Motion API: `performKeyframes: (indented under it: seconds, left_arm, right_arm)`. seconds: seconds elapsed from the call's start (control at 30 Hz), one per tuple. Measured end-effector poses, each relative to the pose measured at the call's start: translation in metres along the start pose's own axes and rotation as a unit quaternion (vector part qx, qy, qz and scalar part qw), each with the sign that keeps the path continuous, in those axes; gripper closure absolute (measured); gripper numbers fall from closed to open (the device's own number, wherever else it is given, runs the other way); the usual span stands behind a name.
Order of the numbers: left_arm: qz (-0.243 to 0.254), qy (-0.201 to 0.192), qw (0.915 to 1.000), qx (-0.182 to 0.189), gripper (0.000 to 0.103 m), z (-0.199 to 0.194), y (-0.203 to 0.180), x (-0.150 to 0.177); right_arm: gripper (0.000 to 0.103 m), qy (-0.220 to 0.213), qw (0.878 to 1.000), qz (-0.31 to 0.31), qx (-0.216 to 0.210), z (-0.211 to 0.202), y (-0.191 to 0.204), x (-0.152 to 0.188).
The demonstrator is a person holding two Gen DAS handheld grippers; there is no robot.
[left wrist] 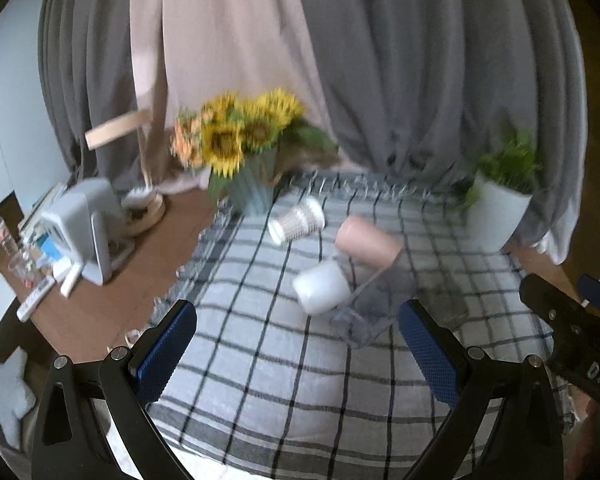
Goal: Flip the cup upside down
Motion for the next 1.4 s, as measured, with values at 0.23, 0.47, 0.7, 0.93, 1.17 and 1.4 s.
performKeyframes:
  seconds: [0.23,0.47,0.7,0.93,1.17,1.4]
  left_arm:
    - [0.011,0.083,0.996,-0.031,0.0,0.06,-0.023,0.03]
    - [0.004,0.142,0.9893,-0.032,0.0,0.106,-0.038,0.055]
    - [-0.004,0.176,0.9837,-0.039,0.0,0.13,-0.042,0.067]
    - [0.002,0.181,0.9827,-0.036,0.0,0.136,-0.048,0.066]
    - [0.018,0.169,0.985,-0.027,0.0,0.131,-0.047,0.061]
    - [0.029,0.153,0.9877,-0.011,0.0,0.116,-0.035,0.061]
  right_arm:
    - [0.007,0.085,0.996,-0.009,-0.001,0.092,-0.024,0.018]
    - [0.008,0.151,0.988,-0.032,0.017,0.166,-0.039,0.042]
    - [0.009,0.181,0.982,-0.046,0.027,0.206,-0.041,0.054]
    - [0.033,0.219,0.974,-0.039,0.03,0.234,-0.046,0.072]
    - [0.035,0.216,0.976,-0.018,0.032,0.233,-0.049,0.074]
    - [0.036,0.194,0.98,0.016,0.041,0.205,-0.052,0.072]
Point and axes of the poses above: each gripper's, at about its wrist camera, not at the fingertips, and z roughly the way its jaws point, y to its left, x to its underside, the point moved 10 cm from there along z, roughly the way its jaws point, and after that the axes turned 15 degrees about z, right-handed, at the moved point
